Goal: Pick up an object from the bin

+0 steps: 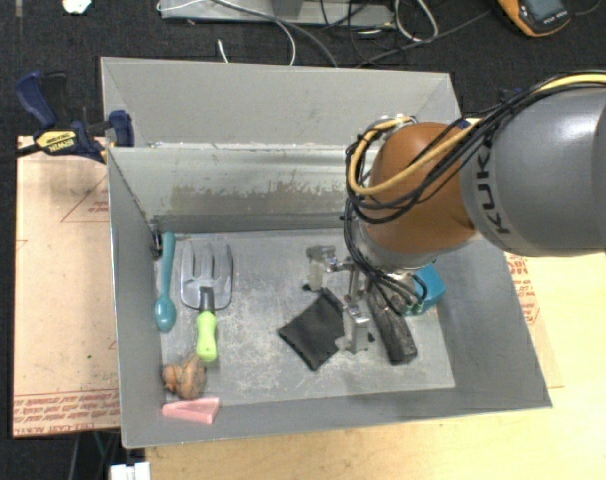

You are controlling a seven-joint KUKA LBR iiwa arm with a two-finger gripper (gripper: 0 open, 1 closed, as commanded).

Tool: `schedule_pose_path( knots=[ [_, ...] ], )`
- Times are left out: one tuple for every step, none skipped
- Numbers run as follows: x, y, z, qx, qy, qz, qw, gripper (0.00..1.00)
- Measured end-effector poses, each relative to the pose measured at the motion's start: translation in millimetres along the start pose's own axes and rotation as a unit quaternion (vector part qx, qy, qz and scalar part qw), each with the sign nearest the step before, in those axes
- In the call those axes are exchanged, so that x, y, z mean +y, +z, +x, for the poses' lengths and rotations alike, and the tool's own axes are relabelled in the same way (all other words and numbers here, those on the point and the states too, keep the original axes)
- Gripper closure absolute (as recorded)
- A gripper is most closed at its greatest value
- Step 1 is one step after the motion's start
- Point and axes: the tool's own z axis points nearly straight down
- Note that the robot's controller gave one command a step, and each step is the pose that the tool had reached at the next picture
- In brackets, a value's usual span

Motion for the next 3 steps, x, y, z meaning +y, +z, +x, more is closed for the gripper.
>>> schedule_pose_path(
  knots=[
    [1,0,0.0,0.0001,-0.001,0.000,1.0000,0.00],
    [-22,29,20.8,-0.0007,0.035,-0.001,0.9994,0.00],
    [-21,59,38.0,-0.0021,0.191,-0.001,0.9817,0.00]
  ],
)
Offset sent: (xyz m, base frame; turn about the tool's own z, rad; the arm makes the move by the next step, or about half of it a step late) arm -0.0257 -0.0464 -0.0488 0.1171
